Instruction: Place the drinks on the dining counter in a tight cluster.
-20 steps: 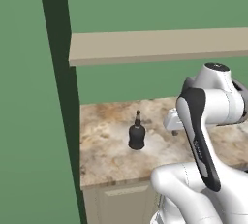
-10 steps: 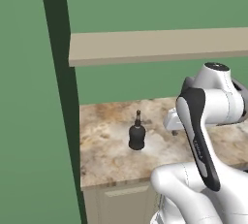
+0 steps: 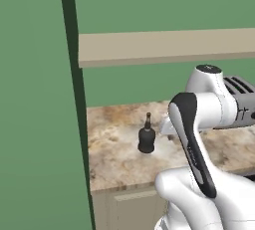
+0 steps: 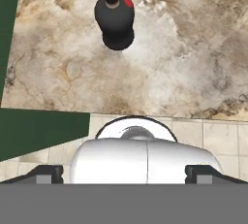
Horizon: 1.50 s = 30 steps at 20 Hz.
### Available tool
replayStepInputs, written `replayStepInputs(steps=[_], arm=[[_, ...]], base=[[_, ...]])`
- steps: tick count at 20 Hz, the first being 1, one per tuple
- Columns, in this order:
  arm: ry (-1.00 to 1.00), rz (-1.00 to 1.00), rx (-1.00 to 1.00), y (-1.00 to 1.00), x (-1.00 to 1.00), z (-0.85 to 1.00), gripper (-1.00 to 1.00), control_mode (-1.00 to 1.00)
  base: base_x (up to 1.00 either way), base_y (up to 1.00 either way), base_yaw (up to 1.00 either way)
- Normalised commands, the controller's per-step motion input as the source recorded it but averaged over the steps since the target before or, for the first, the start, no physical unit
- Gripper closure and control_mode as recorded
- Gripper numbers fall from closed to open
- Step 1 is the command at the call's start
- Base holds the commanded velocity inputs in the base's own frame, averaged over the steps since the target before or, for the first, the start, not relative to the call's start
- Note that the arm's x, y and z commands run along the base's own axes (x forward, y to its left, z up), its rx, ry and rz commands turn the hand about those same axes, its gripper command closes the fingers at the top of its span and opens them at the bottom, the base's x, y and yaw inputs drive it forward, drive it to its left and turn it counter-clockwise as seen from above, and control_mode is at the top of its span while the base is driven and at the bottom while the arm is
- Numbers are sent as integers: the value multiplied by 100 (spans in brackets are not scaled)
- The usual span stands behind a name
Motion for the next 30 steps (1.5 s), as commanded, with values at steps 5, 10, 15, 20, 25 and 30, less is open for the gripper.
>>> replayStepInputs(steps=[5,10,15,20,25,30], arm=[[1,0,-7,44,28,1,-100,-100],[0,0,-3,11,17,0,-100,-100],[0,0,0,-8,0,-1,-100,-100],[0,1,0,-48,1,-42,-100,-100],[0,0,4,-12,0,-35,-100,-100],[-3,19,4,-11,8,-3,-100,-100]], base=[[0,0,0],[0,0,0],[0,0,0],[0,0,0],[0,0,0],[0,0,0]])
